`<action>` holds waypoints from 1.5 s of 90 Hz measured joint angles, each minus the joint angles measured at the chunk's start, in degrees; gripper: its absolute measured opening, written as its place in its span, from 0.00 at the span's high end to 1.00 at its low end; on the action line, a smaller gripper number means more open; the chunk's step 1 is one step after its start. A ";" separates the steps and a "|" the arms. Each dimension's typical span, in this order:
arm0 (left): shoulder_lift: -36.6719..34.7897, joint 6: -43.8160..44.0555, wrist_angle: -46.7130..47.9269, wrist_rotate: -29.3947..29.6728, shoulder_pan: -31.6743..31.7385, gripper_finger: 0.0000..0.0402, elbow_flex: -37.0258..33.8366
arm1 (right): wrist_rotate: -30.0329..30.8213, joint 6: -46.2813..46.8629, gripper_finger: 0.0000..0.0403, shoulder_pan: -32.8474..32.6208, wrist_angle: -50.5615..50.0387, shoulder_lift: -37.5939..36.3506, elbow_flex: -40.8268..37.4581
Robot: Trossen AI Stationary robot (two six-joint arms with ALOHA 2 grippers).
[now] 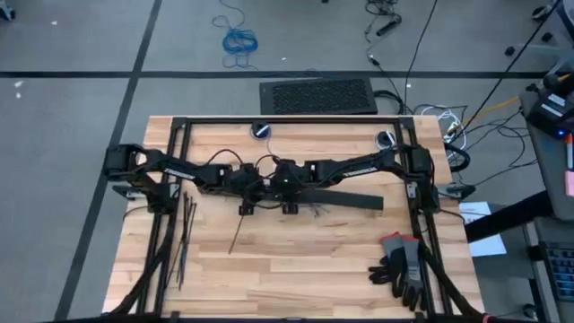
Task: Ziptie cables
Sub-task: Close the cable duct
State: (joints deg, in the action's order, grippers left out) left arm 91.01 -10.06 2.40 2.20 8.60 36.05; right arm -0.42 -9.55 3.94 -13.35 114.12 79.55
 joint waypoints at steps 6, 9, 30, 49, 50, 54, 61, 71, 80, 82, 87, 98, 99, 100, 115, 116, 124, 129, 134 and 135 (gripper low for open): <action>0.51 0.12 -0.86 -0.04 0.00 0.31 0.00 | 0.06 -0.13 1.00 -0.06 0.08 -1.73 0.15; 0.93 0.12 -1.30 -0.26 0.00 0.31 0.00 | 0.22 -0.15 1.00 -0.05 -0.59 -2.52 0.21; 2.00 -0.62 -2.10 -0.87 0.02 0.31 0.04 | 4.87 0.81 1.00 -0.18 -10.36 -6.76 0.34; 2.04 -0.96 -2.33 -0.94 0.00 0.31 0.04 | 5.01 1.34 1.00 0.29 -10.23 -3.23 0.30; 2.04 -0.97 -2.34 -0.94 0.00 0.31 0.04 | 4.99 1.32 1.00 0.29 -9.84 -3.00 0.30; 2.05 -1.00 -2.45 -0.99 0.00 0.31 0.04 | 4.82 1.12 1.00 0.29 -8.48 -1.94 0.30; 2.09 -1.40 -2.72 -1.34 0.00 0.31 0.04 | 4.19 0.13 1.00 0.54 -6.31 0.31 0.30; 2.13 -2.28 -3.94 -1.94 0.00 0.31 0.02 | 1.27 -1.63 1.00 0.92 -0.13 3.19 0.54; 2.19 -2.57 -5.63 -2.52 0.04 0.31 -0.04 | -0.20 -2.00 1.00 0.94 4.10 4.82 0.65; 2.20 -2.65 -5.95 -2.79 0.04 0.31 -0.07 | -0.25 -2.00 1.00 0.94 4.33 4.89 0.65; 2.24 -2.72 -6.70 -3.21 0.04 0.31 -0.07 | -0.36 -1.90 1.00 0.94 4.48 5.07 0.63; 2.22 -2.70 -6.57 -3.22 0.04 0.31 -0.02 | -0.95 -1.25 1.00 1.31 3.74 5.15 0.64; 2.19 -2.68 -6.39 -3.12 0.04 0.31 0.01 | -1.02 -1.13 1.00 1.33 3.58 5.15 0.65; 2.16 -2.66 -6.20 -3.00 0.03 0.31 0.03 | -1.04 -1.09 1.00 1.36 3.46 5.15 0.65; -1.01 -1.86 1.02 0.16 -0.13 0.31 0.33 | -1.03 -0.15 1.00 1.79 0.38 5.20 0.69; -1.29 -1.78 1.66 0.41 -0.13 0.31 0.31 | -1.03 -0.14 1.00 1.79 0.24 5.19 0.68; -4.40 -1.19 7.32 1.98 -0.11 0.31 0.15 | -1.09 -0.11 1.00 1.82 0.01 5.21 0.68; -6.02 -1.19 10.27 3.00 -0.11 0.31 0.05 | -1.08 -0.10 1.00 1.84 -0.31 5.19 0.66; -7.50 -1.19 12.43 4.43 -0.11 0.31 0.02 | -1.01 -0.12 1.00 1.84 -0.26 5.19 0.65; -7.78 -1.19 12.80 4.71 -0.11 0.31 0.02 | -1.01 -0.12 1.00 1.85 -0.25 5.19 0.64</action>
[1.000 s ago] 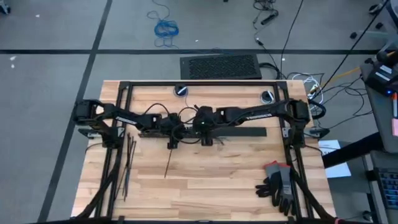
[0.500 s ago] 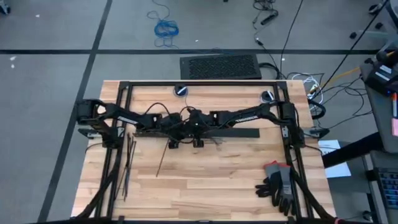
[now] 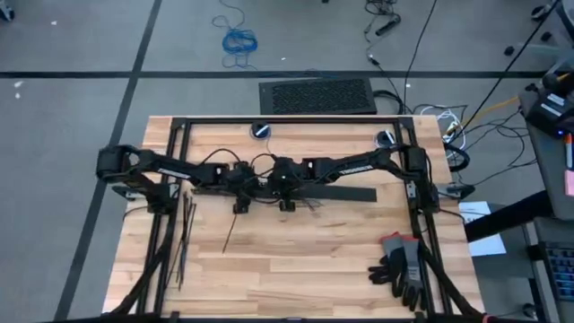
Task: Ziptie cables
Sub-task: Close the cable duct
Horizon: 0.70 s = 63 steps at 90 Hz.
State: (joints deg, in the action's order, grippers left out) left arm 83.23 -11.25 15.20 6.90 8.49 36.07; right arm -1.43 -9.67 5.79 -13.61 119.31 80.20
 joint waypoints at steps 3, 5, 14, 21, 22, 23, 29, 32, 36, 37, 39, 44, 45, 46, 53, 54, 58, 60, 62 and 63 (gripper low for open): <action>-0.72 0.00 0.89 0.72 0.04 0.31 -0.01 | 0.03 -0.02 1.00 0.04 -0.02 0.00 -0.01; -1.09 0.02 1.22 1.09 0.08 0.31 -0.04 | 0.06 -0.02 1.00 0.06 -0.02 0.00 -0.01; -1.35 -0.08 0.95 1.77 0.09 0.31 -0.07 | 0.22 -0.04 1.00 0.04 -0.02 0.00 -0.06; -0.45 -0.24 -1.21 1.88 0.11 0.31 -0.17 | 0.24 -0.09 1.00 0.05 -0.32 -0.02 -0.11; -0.14 -0.31 -1.83 1.85 0.11 0.31 -0.17 | 0.24 -0.13 1.00 0.06 -0.46 -0.03 -0.13; 0.18 -0.43 -2.51 1.81 0.11 0.31 -0.17 | 0.24 -0.17 1.00 0.06 -0.63 -0.04 -0.14; 1.80 -1.44 -7.26 1.03 0.15 0.31 -0.17 | 0.23 -0.33 1.00 0.07 -1.17 -0.11 -0.19; 2.61 -1.77 -8.49 1.06 0.15 0.31 -0.17 | 0.24 -0.34 1.00 0.08 -1.31 -0.11 -0.17; 3.19 -2.40 -9.77 1.06 0.15 0.31 -0.17 | 0.22 -0.31 1.00 0.06 -1.81 -0.15 -0.17; 3.21 -2.59 -9.97 1.06 0.15 0.31 -0.17 | 0.22 -0.31 1.00 0.06 -1.90 -0.15 -0.17; 3.26 -2.73 -10.28 1.07 0.15 0.31 -0.17 | 0.20 -0.31 1.00 0.06 -2.03 -0.15 -0.17; 3.25 -2.80 -10.64 1.08 0.15 0.31 -0.17 | 0.15 -0.35 1.00 0.06 -2.18 -0.15 -0.17; 3.22 -2.80 -10.66 1.06 0.15 0.31 -0.17 | 0.13 -0.36 1.00 0.06 -2.19 -0.17 -0.17; 3.13 -2.80 -10.66 1.04 0.15 0.31 -0.17 | 0.10 -0.38 1.00 0.06 -2.19 -0.17 -0.17; 2.50 -2.75 -10.64 0.34 0.06 0.31 -0.17 | 0.01 -0.44 1.00 0.06 -2.20 -0.17 -0.17; 2.38 -2.70 -10.64 0.21 0.05 0.31 -0.17 | -0.01 -0.44 1.00 0.06 -2.21 -0.17 -0.17; 1.99 -2.57 -10.74 -0.55 -0.07 0.31 -0.08 | -0.22 -0.44 1.00 0.06 -2.27 -0.17 -0.17; 1.89 -2.56 -10.99 -0.98 -0.15 0.31 0.00 | -0.34 -0.44 1.00 0.06 -2.32 -0.17 -0.17; 1.83 -2.56 -11.24 -1.25 -0.23 0.31 0.10 | -0.41 -0.45 1.00 0.10 -2.30 -0.17 -0.17; 1.76 -2.55 -11.52 -1.30 -0.28 0.31 0.13 | -0.44 -0.46 1.00 0.12 -2.27 -0.17 -0.17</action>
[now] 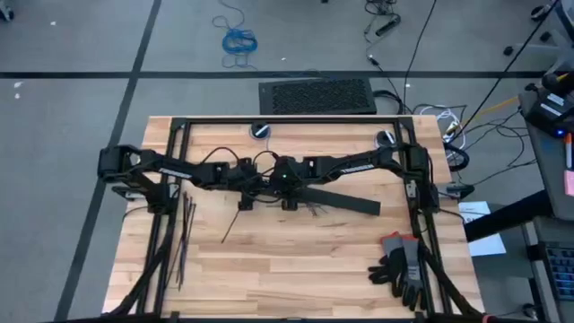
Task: Ziptie cables
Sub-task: Close the cable duct
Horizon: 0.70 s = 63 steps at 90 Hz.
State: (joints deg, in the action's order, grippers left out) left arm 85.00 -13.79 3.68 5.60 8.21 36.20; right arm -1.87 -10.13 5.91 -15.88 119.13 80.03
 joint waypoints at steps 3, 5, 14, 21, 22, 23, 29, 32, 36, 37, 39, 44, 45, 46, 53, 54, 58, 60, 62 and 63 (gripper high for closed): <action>-0.20 -0.10 -0.48 -0.14 -0.09 0.31 0.15 | -0.04 0.00 1.00 0.02 0.00 0.00 0.00; -0.24 -0.05 -0.73 -0.34 -0.09 0.31 0.18 | -0.07 0.00 1.00 0.04 0.00 0.00 0.00; 0.10 0.00 -3.92 -2.03 -0.11 0.31 0.42 | -0.04 0.00 1.00 0.04 0.11 0.00 0.00; 0.58 0.22 -7.22 -4.14 -0.16 0.31 0.44 | -0.05 -0.02 1.00 0.02 0.70 0.02 0.00; 0.69 0.21 -7.49 -4.30 -0.19 0.31 0.44 | -0.04 -0.04 1.00 0.02 0.72 0.02 0.00; 0.82 0.21 -7.79 -4.41 -0.22 0.31 0.44 | -0.06 -0.04 1.00 0.02 0.72 0.02 0.00; 1.59 0.13 -8.51 -4.48 -0.35 0.31 0.48 | -0.10 -0.02 1.00 0.03 0.71 0.02 0.00; 1.91 -0.03 -8.31 -4.36 -0.38 0.31 0.48 | -0.08 -0.05 1.00 0.02 0.69 0.02 0.00; 2.21 -0.05 -8.23 -4.27 -0.35 0.31 0.48 | -0.06 -0.05 1.00 0.04 0.66 0.02 0.00; 2.31 -0.05 -8.17 -4.24 -0.35 0.31 0.48 | -0.07 -0.05 1.00 0.04 0.66 0.02 0.00; 2.47 -0.06 -7.99 -4.04 -0.35 0.31 0.50 | -0.10 -0.08 1.00 0.04 0.64 0.02 0.00; 2.60 -0.28 -6.74 -3.35 -0.35 0.31 0.50 | -0.06 -0.24 1.00 0.04 0.63 0.02 0.00; 2.60 -0.29 -6.44 -3.24 -0.35 0.31 0.50 | -0.05 -0.27 1.00 0.04 0.63 0.02 0.00; 2.60 -0.31 -6.22 -3.02 -0.35 0.31 0.50 | -0.04 -0.31 1.00 0.04 0.63 0.02 0.00; 2.60 -0.75 -5.08 -1.53 -0.40 0.31 0.50 | -0.08 -0.44 1.00 0.04 0.56 0.02 0.02; 2.60 -0.98 -4.94 -1.33 -0.40 0.31 0.50 | -0.08 -0.44 1.00 0.04 0.55 0.02 0.02; 2.60 -1.51 -4.53 -0.86 -0.40 0.31 0.50 | -0.06 -0.44 1.00 0.04 0.55 0.02 0.02; 2.60 -1.62 -4.50 -0.83 -0.40 0.31 0.49 | -0.06 -0.44 1.00 0.04 0.55 0.02 0.02; 2.60 -1.66 -4.56 -0.86 -0.38 0.31 0.48 | -0.06 -0.44 1.00 0.04 0.55 0.02 0.02; 2.60 -1.68 -4.59 -0.89 -0.38 0.31 0.48 | -0.06 -0.44 1.00 0.04 0.55 0.02 0.02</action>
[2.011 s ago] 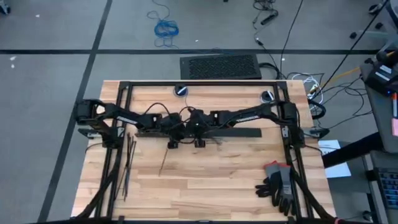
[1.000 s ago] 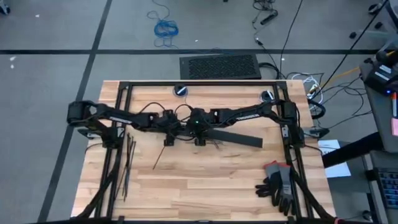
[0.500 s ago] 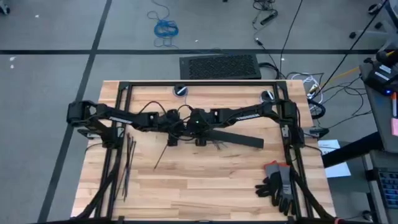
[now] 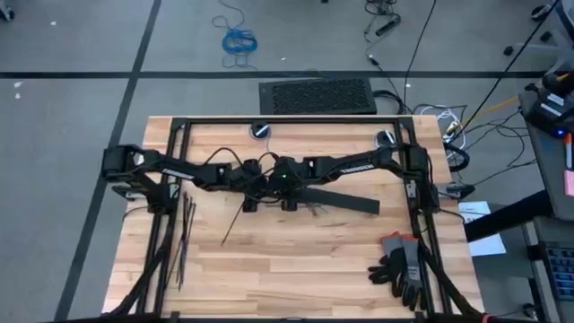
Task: Ziptie cables
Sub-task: Close the cable duct
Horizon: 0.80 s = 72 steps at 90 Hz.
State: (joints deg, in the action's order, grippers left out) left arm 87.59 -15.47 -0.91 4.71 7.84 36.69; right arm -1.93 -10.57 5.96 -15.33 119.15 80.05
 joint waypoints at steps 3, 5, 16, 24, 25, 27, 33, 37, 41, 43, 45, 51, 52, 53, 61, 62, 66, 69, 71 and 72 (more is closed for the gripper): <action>0.00 -0.06 -0.12 -0.09 0.00 0.31 0.00 | 0.00 0.00 1.00 0.00 0.00 0.00 0.00; 0.00 -0.07 -0.21 -0.13 0.02 0.31 -0.03 | 0.00 0.00 1.00 0.00 0.00 0.00 0.00; 0.02 0.15 -0.57 -0.20 0.02 0.34 -0.09 | 0.02 0.00 1.00 0.00 0.02 0.00 0.00; 0.10 0.51 -0.69 -0.49 -0.04 0.39 -0.11 | 0.00 0.00 1.00 0.00 0.37 0.00 -0.02; 0.20 0.53 -0.75 -0.55 -0.02 0.40 -0.11 | -0.04 -0.03 1.00 -0.01 0.43 0.00 -0.04; 0.54 0.55 -1.00 -0.55 -0.02 0.41 -0.11 | -0.21 -0.13 1.00 0.00 0.69 0.02 -0.08; 0.88 0.55 -1.51 -0.59 -0.02 0.43 -0.11 | -0.70 -0.54 1.00 0.04 1.93 0.14 -0.11; 0.96 0.64 -1.51 -0.61 -0.02 0.44 -0.11 | -0.77 -0.82 1.00 0.04 2.64 0.18 -0.13; 1.38 0.90 -1.81 -0.61 -0.02 0.44 -0.11 | -0.79 -1.11 1.00 0.04 3.65 0.22 -0.17; 1.49 0.96 -1.88 -0.63 -0.02 0.44 -0.11 | -0.80 -1.28 1.00 0.04 4.21 0.23 -0.22; 1.53 0.97 -1.90 -0.65 -0.02 0.44 -0.11 | -0.82 -1.47 1.00 0.04 4.62 0.24 -0.22; 1.55 1.08 -1.86 -0.68 -0.02 0.44 -0.11 | -0.90 -1.99 1.00 0.07 5.32 0.26 -0.18; 1.55 1.10 -1.86 -0.68 -0.02 0.44 -0.11 | -0.90 -2.01 1.00 0.07 5.34 0.26 -0.19; 1.55 1.12 -1.88 -0.68 -0.02 0.44 -0.11 | -0.90 -2.03 1.00 0.07 5.36 0.26 -0.19; 1.55 1.28 -1.81 -0.70 -0.11 0.44 -0.11 | -0.87 -2.10 1.00 0.09 5.23 0.25 -0.16; 1.55 1.32 -1.81 -0.70 -0.11 0.44 -0.11 | -0.87 -2.10 1.00 0.09 5.19 0.23 -0.15; 1.55 1.45 -1.79 -0.75 -0.11 0.44 -0.11 | -0.87 -2.11 1.00 0.09 4.94 -0.22 -0.13; 1.57 1.49 -1.85 -0.88 -0.09 0.44 -0.11 | -0.80 -2.10 1.00 0.09 4.64 -0.55 -0.14; 1.57 1.59 -1.89 -0.93 -0.09 0.44 -0.10 | -0.75 -2.10 1.00 0.09 4.47 -0.73 -0.17; 1.57 1.65 -1.90 -0.96 -0.09 0.44 -0.09 | -0.73 -2.10 1.00 0.06 4.38 -0.91 -0.19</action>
State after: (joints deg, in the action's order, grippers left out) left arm 89.17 -13.82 -2.81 3.75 7.75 36.60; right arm -2.66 -12.67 6.02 -10.95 118.25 79.86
